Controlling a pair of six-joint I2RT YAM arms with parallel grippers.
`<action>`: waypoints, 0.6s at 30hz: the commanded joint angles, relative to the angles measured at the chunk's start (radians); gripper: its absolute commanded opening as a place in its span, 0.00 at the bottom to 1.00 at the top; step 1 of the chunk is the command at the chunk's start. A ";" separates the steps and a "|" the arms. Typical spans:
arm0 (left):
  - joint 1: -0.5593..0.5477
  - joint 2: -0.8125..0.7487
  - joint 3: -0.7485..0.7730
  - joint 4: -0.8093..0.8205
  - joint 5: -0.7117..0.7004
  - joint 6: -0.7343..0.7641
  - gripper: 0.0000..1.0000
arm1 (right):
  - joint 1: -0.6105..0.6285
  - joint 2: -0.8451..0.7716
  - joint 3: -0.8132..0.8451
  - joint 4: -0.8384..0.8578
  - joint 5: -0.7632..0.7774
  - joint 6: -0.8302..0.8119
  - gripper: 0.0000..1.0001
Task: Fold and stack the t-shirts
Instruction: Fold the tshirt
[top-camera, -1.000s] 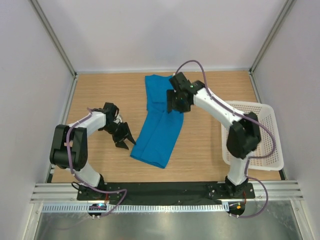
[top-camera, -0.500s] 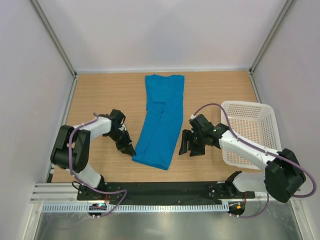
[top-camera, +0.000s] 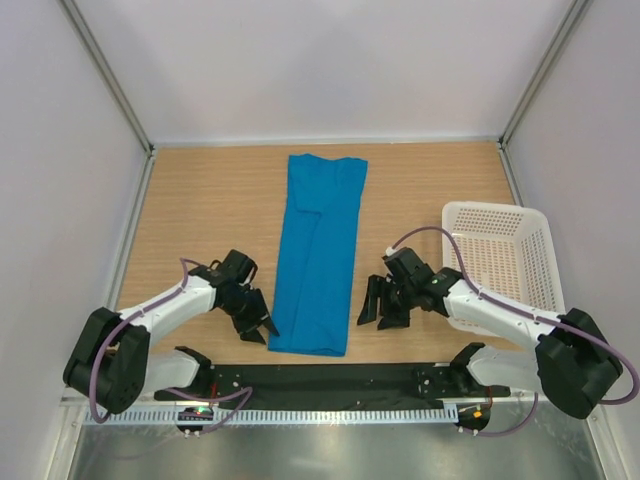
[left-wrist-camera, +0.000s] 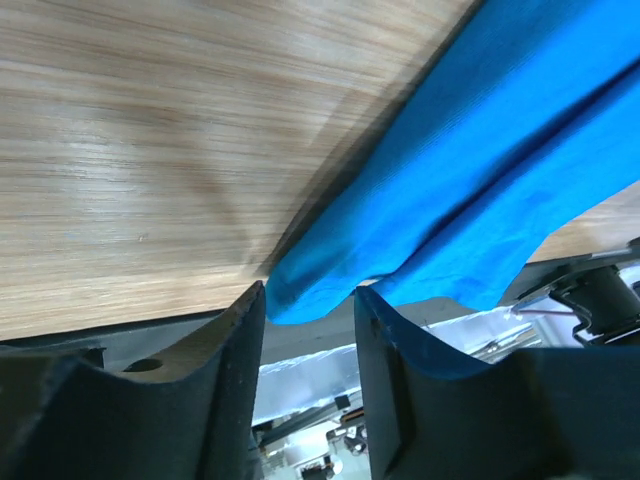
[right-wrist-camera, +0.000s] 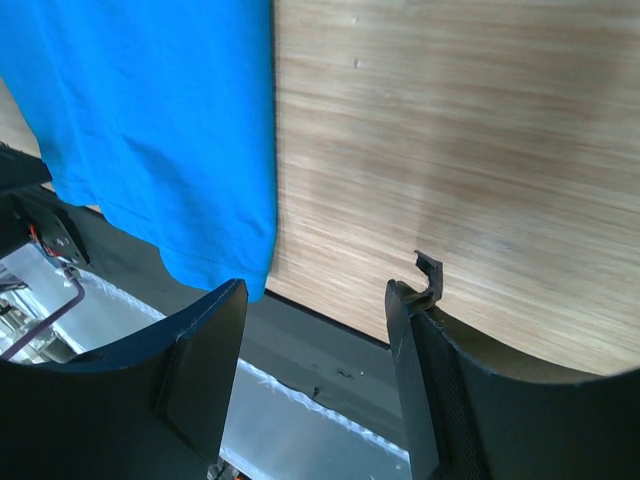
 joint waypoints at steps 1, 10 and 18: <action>-0.004 -0.028 0.009 0.022 -0.035 -0.043 0.43 | 0.048 -0.017 0.005 0.074 -0.034 0.039 0.65; -0.004 -0.045 0.066 -0.046 -0.112 -0.042 0.42 | 0.197 0.089 0.172 -0.024 0.071 0.017 0.61; -0.004 0.027 0.058 -0.018 -0.083 -0.005 0.42 | 0.391 0.377 0.432 -0.204 0.216 0.015 0.60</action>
